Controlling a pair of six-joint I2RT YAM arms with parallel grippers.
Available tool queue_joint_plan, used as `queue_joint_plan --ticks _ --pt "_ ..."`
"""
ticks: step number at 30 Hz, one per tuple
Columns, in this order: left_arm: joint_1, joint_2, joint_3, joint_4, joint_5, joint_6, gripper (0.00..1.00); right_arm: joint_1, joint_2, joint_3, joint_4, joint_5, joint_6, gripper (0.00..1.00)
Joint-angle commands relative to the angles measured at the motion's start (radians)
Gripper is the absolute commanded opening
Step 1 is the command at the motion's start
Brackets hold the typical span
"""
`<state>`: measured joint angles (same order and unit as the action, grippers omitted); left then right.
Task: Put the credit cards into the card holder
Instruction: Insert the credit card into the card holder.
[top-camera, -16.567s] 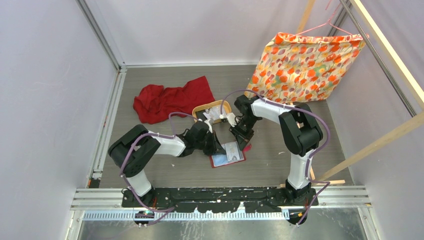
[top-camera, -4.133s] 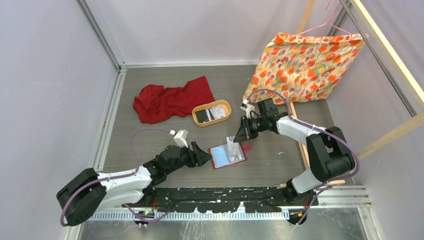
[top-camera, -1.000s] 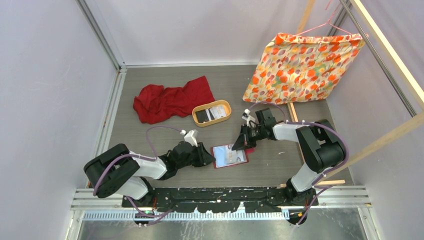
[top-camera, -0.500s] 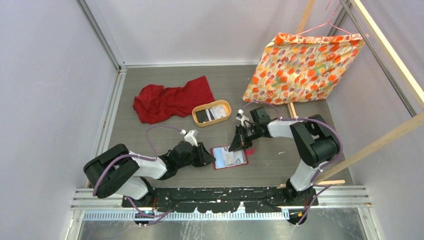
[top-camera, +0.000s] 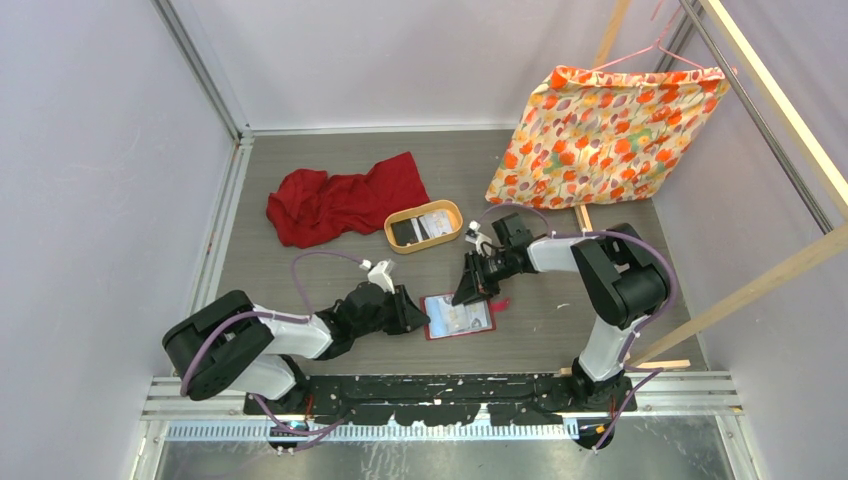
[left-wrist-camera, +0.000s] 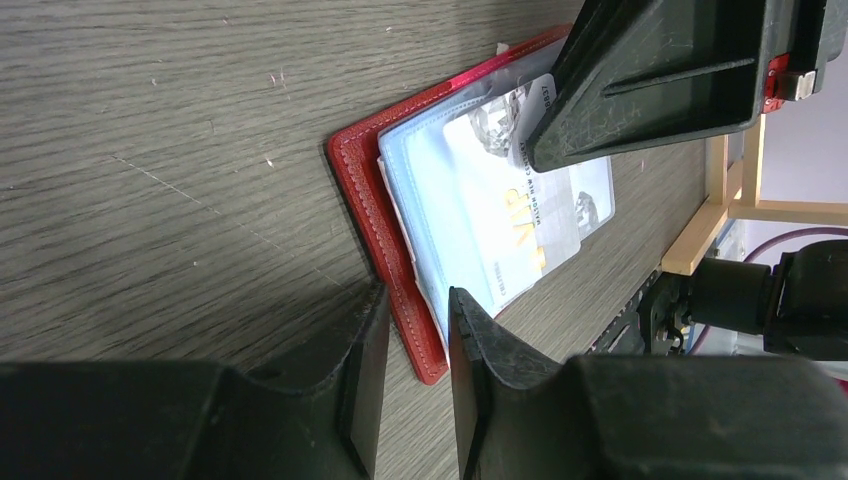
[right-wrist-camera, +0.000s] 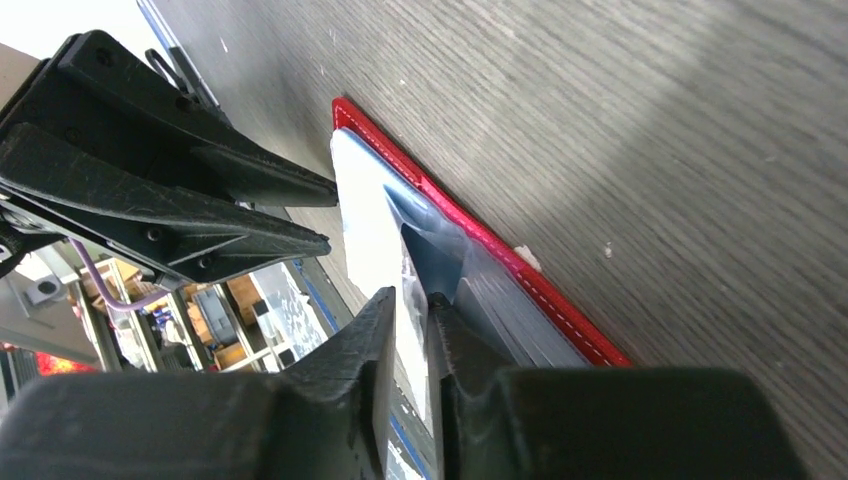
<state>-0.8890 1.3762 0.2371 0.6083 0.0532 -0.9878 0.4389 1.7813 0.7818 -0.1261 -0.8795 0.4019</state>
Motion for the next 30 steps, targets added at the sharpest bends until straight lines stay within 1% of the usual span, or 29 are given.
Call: queue_joint_plan --ticks 1,4,12,17,30 --pt "-0.002 -0.023 0.008 -0.013 -0.014 0.008 0.3 0.01 -0.01 0.037 -0.049 0.017 -0.028 0.27" --pt "-0.002 -0.03 0.01 -0.017 -0.012 0.008 0.3 0.009 -0.029 0.044 -0.089 0.025 -0.064 0.32" --pt "-0.003 -0.086 0.009 -0.059 -0.012 0.011 0.3 0.01 -0.059 0.089 -0.211 0.073 -0.157 0.39" --pt "-0.002 -0.132 0.008 -0.099 -0.025 0.019 0.3 0.019 -0.075 0.106 -0.253 0.098 -0.191 0.44" --pt "-0.002 -0.153 0.01 -0.119 -0.025 0.023 0.31 0.07 -0.079 0.16 -0.364 0.171 -0.259 0.43"
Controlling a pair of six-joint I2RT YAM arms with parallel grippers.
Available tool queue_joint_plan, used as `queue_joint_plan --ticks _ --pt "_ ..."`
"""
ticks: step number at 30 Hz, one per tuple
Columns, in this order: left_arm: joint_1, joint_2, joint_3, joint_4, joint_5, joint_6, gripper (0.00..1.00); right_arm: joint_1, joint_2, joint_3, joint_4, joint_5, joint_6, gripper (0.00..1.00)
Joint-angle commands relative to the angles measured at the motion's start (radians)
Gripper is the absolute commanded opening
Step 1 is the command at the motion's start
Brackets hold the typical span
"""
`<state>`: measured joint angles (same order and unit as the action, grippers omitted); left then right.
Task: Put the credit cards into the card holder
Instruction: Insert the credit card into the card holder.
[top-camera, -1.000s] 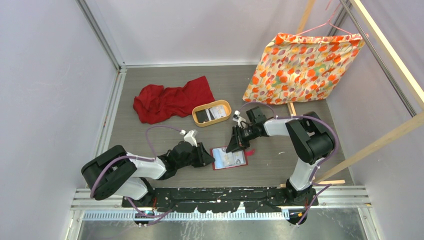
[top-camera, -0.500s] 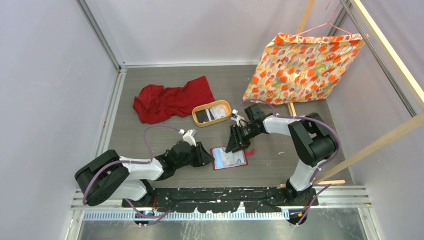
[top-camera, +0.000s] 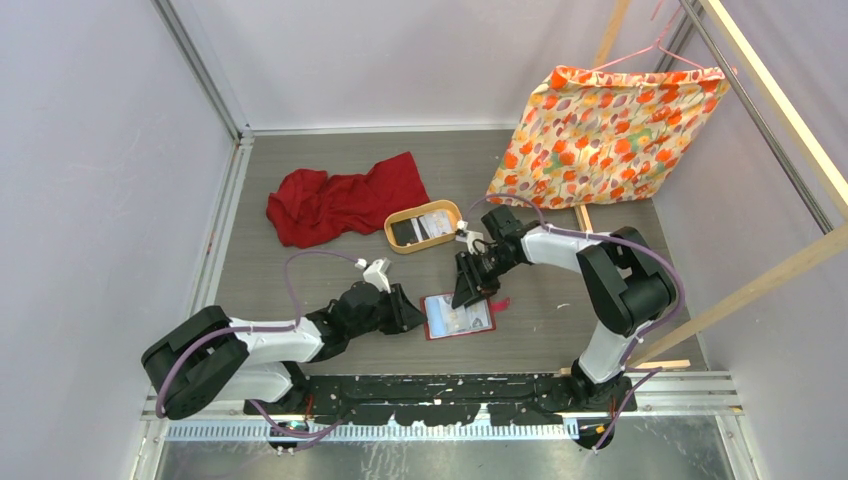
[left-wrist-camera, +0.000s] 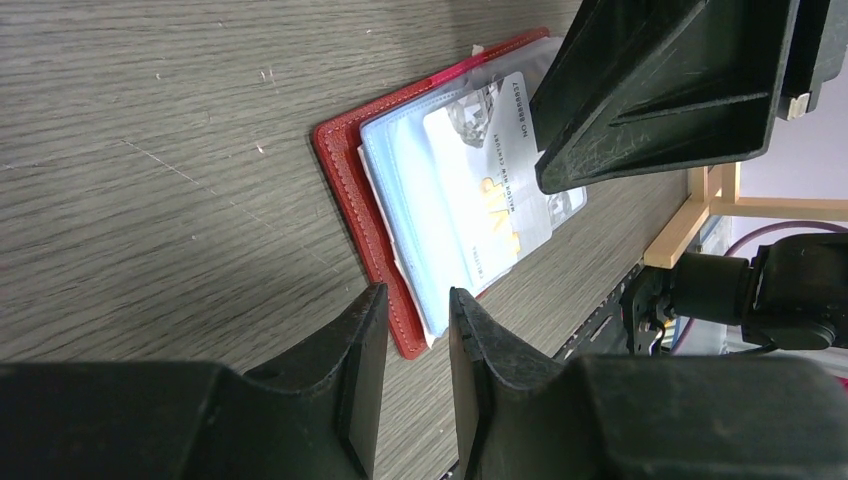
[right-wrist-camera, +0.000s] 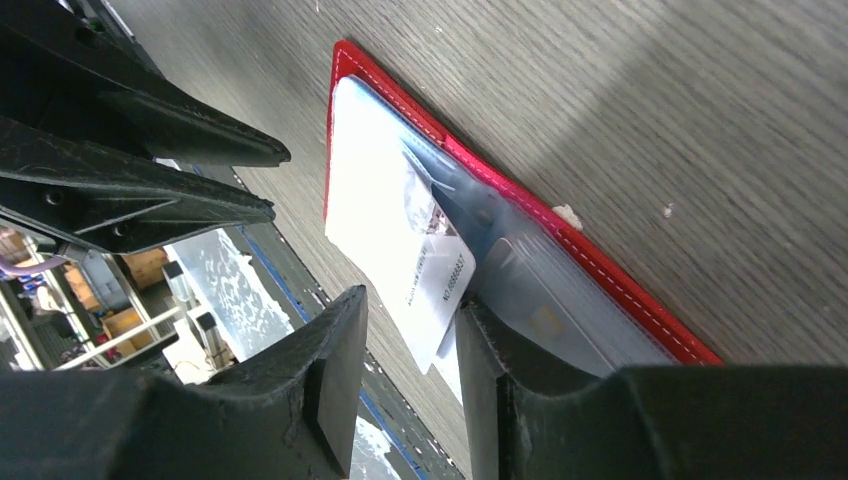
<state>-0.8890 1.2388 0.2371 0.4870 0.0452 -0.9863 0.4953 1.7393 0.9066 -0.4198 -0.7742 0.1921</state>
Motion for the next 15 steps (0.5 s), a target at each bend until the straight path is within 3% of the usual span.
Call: queue_joint_plan --ticks 1,15 --pt "-0.002 -0.014 0.01 0.003 -0.017 0.021 0.31 0.015 -0.038 0.04 -0.08 0.069 -0.055 0.44" --pt "-0.002 -0.003 0.017 0.004 -0.014 0.023 0.3 0.066 0.005 0.081 -0.13 0.077 -0.065 0.46"
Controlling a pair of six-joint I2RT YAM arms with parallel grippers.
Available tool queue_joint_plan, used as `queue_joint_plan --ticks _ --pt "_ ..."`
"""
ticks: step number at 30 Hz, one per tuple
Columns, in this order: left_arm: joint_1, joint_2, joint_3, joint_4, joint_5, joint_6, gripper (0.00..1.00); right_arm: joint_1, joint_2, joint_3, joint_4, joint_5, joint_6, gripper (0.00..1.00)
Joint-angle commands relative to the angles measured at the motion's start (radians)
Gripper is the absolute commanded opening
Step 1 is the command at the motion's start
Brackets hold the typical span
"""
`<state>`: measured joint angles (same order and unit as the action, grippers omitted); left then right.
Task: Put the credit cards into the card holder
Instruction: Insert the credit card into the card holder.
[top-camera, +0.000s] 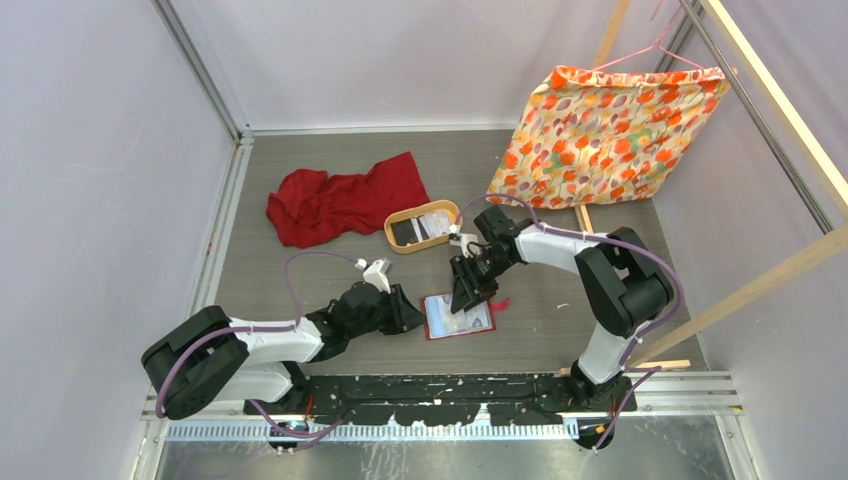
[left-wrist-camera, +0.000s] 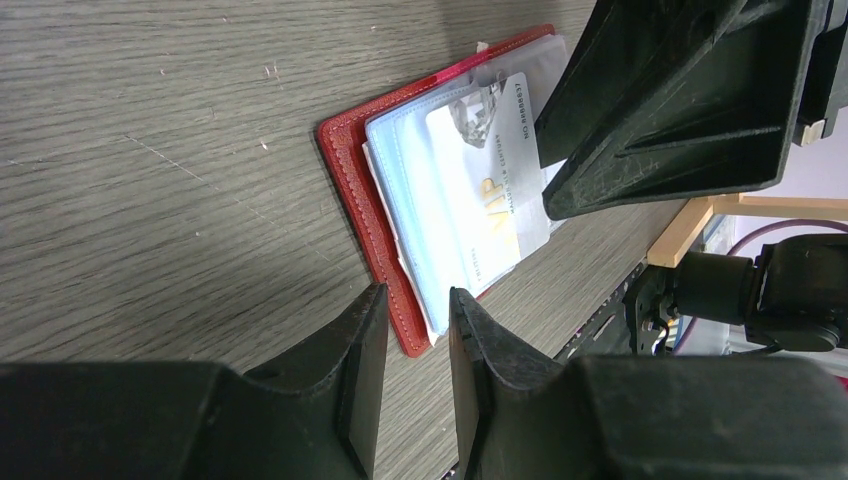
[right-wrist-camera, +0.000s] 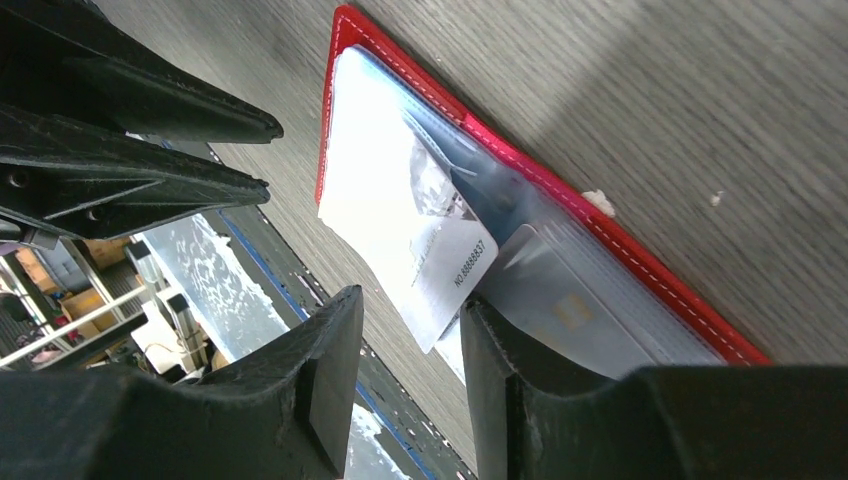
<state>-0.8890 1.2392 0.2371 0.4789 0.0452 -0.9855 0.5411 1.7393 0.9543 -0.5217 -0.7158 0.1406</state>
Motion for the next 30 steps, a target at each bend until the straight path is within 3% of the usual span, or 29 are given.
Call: queue_joint_plan --ticks 1,23,30 --pt "-0.002 -0.003 0.017 0.013 -0.014 0.022 0.3 0.024 0.009 0.035 -0.028 0.017 -0.011 0.46" --pt "-0.002 -0.024 0.001 0.03 -0.009 0.02 0.31 0.094 0.095 0.122 -0.065 0.008 -0.031 0.49" --pt "-0.002 -0.125 -0.028 -0.007 -0.036 0.036 0.36 0.093 0.057 0.185 -0.211 0.037 -0.234 0.54"
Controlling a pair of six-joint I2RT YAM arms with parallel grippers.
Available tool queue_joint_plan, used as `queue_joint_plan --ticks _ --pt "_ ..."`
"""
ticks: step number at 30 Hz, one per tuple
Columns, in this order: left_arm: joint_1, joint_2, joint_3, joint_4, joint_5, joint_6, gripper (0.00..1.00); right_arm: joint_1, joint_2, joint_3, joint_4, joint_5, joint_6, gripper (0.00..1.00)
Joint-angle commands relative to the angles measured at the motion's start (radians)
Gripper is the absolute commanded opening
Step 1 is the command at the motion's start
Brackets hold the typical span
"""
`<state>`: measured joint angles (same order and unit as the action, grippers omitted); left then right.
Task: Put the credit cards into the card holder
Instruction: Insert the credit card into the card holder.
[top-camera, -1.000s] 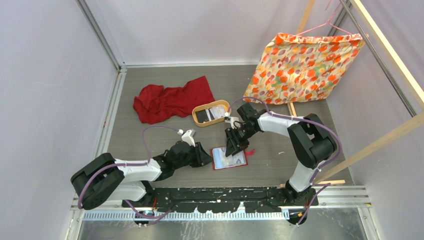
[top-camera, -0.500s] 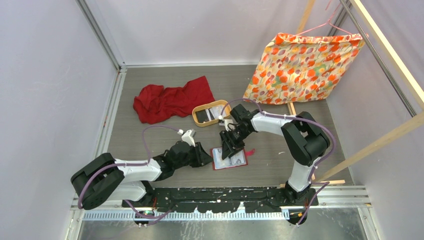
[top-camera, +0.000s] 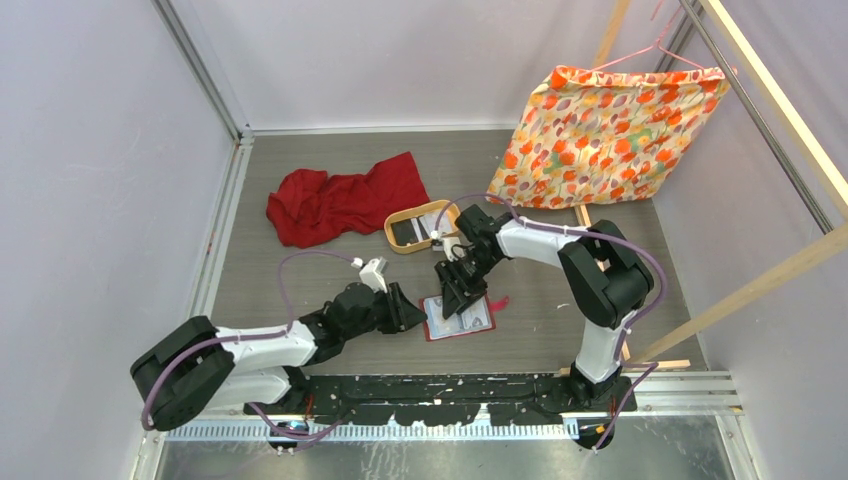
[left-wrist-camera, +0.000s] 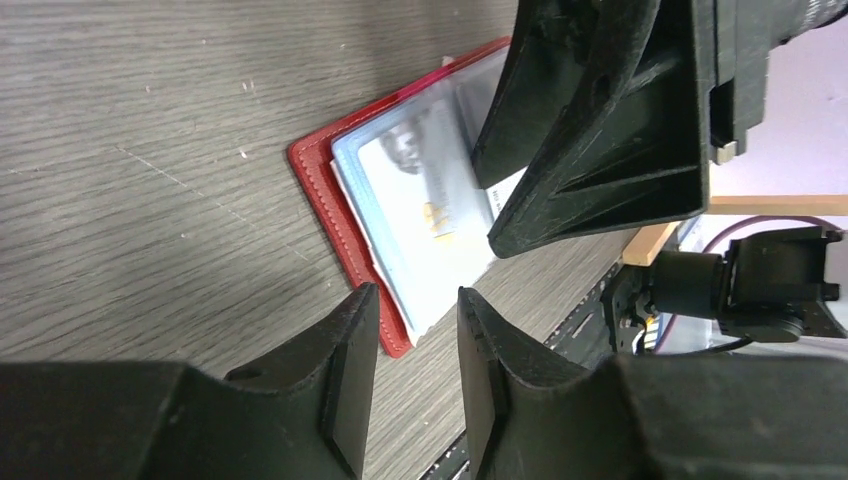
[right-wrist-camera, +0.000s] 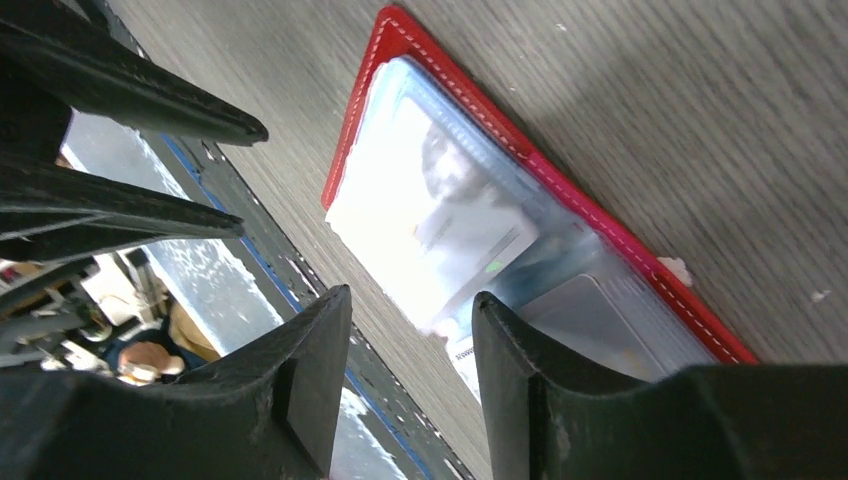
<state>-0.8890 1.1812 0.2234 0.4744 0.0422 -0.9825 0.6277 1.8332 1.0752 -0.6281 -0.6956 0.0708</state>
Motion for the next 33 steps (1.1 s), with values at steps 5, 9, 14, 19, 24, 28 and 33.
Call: queue_joint_plan --ticks 5,9,14,19,24,28,33 --pt "-0.002 -0.136 -0.022 -0.049 -0.034 0.049 0.45 0.007 -0.076 0.093 -0.205 0.017 -0.298 0.56" --pt "-0.003 -0.161 -0.028 -0.049 -0.034 0.047 0.52 0.006 -0.095 0.115 -0.258 0.002 -0.366 0.55" --pt "-0.002 -0.131 -0.029 0.017 -0.004 0.039 0.59 0.007 -0.107 0.12 -0.219 0.012 -0.34 0.36" --pt "-0.002 -0.064 -0.023 0.107 0.031 0.021 0.59 0.007 -0.057 0.143 -0.205 0.035 -0.295 0.15" --pt "-0.002 -0.038 -0.022 0.121 0.021 0.005 0.57 0.007 0.007 0.149 -0.161 0.044 -0.222 0.1" --pt "-0.002 -0.039 -0.025 0.104 0.007 -0.004 0.55 0.006 0.045 0.15 -0.14 0.066 -0.187 0.09" --pt "-0.002 -0.033 -0.023 0.102 0.001 -0.002 0.54 0.004 0.078 0.149 -0.131 0.085 -0.167 0.09"
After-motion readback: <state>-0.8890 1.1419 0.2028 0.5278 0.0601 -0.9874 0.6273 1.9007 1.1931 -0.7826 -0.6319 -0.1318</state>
